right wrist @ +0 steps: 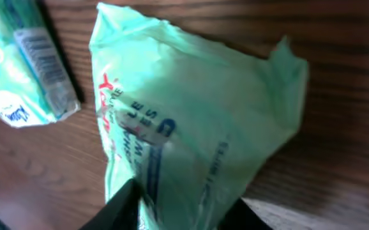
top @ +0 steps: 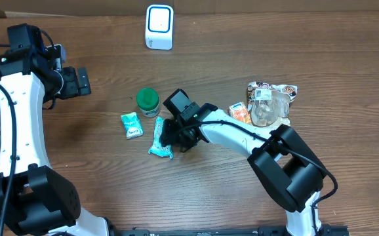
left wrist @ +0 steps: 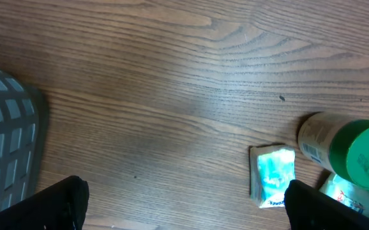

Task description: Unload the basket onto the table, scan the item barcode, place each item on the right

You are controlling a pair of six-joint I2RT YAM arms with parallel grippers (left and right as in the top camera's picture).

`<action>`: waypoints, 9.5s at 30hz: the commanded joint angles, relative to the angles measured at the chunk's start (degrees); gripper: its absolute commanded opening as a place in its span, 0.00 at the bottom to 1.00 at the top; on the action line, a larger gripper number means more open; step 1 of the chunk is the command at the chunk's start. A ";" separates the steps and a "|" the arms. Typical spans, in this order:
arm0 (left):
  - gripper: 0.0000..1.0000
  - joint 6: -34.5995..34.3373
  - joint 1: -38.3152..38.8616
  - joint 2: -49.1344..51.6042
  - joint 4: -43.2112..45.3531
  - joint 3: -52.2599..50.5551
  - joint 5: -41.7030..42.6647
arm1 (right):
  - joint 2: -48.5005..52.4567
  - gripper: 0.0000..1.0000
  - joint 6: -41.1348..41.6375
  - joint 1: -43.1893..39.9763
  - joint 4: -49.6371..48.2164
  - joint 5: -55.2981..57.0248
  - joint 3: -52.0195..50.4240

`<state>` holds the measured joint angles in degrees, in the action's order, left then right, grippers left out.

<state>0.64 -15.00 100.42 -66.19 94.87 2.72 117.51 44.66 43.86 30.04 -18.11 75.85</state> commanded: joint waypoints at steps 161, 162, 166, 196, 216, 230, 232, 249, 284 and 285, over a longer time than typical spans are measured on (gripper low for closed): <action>1.00 1.29 0.02 -0.02 0.07 0.92 0.04 | 0.96 0.04 -48.09 -31.82 27.47 -28.89 17.86; 1.00 1.29 0.02 -0.02 0.07 0.92 0.04 | -2.10 0.04 -48.09 -31.82 27.98 -28.92 17.86; 1.00 1.29 0.02 -0.02 0.07 0.92 0.04 | -9.57 0.04 -48.06 -31.82 30.60 -27.93 17.86; 1.00 1.29 0.02 -0.02 0.07 0.92 0.04 | -16.13 0.04 -32.50 -20.24 44.15 3.06 32.79; 1.00 1.29 0.02 -0.02 0.07 0.92 0.04 | 20.35 0.04 -70.31 -10.47 0.76 59.82 60.59; 1.00 1.29 0.02 -0.02 0.07 0.92 0.04 | 30.32 0.04 -105.07 -9.77 -18.69 51.30 60.59; 1.00 1.29 0.02 -0.02 0.07 0.92 0.04 | 31.12 0.04 -106.73 -9.46 -20.11 50.97 60.59; 0.99 1.29 0.02 -0.02 0.09 0.92 0.04 | 31.76 0.04 -115.27 -9.31 -22.60 50.23 60.59; 1.00 1.29 0.02 -0.02 0.09 0.92 0.04 | 9.40 0.04 -74.69 -7.15 10.14 48.22 60.61; 1.00 1.29 0.02 -0.02 0.07 0.92 0.04 | 7.82 0.04 -70.71 -7.48 14.27 45.42 60.61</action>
<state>0.64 -15.00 100.42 -66.17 94.89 2.72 136.62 -45.78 36.73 36.16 35.22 134.72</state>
